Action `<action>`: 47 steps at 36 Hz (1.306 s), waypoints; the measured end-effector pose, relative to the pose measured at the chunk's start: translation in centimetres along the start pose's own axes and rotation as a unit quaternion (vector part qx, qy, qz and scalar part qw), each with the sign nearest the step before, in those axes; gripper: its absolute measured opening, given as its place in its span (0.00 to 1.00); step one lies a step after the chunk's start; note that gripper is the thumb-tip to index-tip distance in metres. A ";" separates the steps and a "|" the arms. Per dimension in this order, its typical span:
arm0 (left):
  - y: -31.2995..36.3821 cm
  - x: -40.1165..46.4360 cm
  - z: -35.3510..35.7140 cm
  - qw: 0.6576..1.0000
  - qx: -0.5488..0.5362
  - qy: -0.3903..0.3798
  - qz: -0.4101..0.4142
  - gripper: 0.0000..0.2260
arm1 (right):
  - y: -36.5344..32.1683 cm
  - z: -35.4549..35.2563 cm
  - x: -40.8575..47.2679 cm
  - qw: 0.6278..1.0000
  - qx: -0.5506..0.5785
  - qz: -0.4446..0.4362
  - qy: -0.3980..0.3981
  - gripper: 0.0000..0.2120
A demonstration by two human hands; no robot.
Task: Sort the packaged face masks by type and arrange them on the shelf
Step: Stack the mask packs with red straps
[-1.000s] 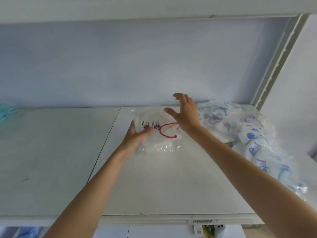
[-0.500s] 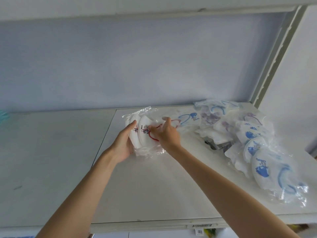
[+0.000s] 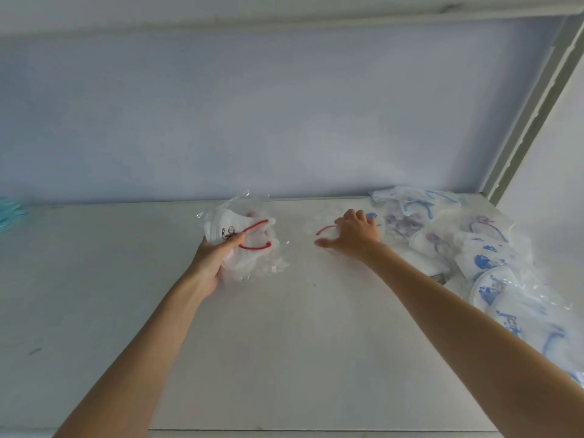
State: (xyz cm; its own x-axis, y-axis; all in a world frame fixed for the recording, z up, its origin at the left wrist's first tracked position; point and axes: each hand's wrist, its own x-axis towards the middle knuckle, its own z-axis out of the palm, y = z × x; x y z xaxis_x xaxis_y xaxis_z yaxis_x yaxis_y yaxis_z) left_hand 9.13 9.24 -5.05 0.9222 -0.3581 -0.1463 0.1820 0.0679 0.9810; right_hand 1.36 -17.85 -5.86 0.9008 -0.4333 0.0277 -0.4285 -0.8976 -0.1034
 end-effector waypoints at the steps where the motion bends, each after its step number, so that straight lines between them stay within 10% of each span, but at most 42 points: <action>1: 0.1 0.0 0.0 1.000 0.000 -0.001 0.001 0.14 | 0.1 0.3 -0.1 0.999 -0.020 -0.015 -0.021 0.37; 16: -0.1 0.6 0.9 1.000 0.004 -0.023 0.016 0.11 | 2.2 1.3 -1.7 0.993 0.028 -0.110 0.016 0.13; 24: -0.4 0.3 1.3 1.000 -0.007 -0.018 0.004 0.12 | 4.9 0.5 -2.9 0.995 -0.060 -0.012 0.074 0.19; 37: -0.1 0.3 1.1 1.000 -0.010 -0.011 0.021 0.17 | -1.0 2.4 -4.3 0.968 -0.019 -0.251 0.011 0.37; 43: -0.2 0.3 -0.2 0.999 -0.028 0.008 0.028 0.17 | 0.9 3.0 -5.1 0.939 0.225 -0.261 0.008 0.07; 47: -0.4 0.0 -0.5 0.999 -0.026 -0.006 0.032 0.18 | 1.2 3.0 -5.9 0.950 0.246 -0.143 0.132 0.07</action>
State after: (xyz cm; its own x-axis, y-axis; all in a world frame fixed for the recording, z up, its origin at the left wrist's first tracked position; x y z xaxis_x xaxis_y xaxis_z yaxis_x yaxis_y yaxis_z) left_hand 9.24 9.66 -5.50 0.9282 -0.3632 -0.0810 0.1399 0.1390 0.9804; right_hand -4.32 -16.15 -9.10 0.8987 -0.2409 0.3663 -0.0261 -0.8634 -0.5038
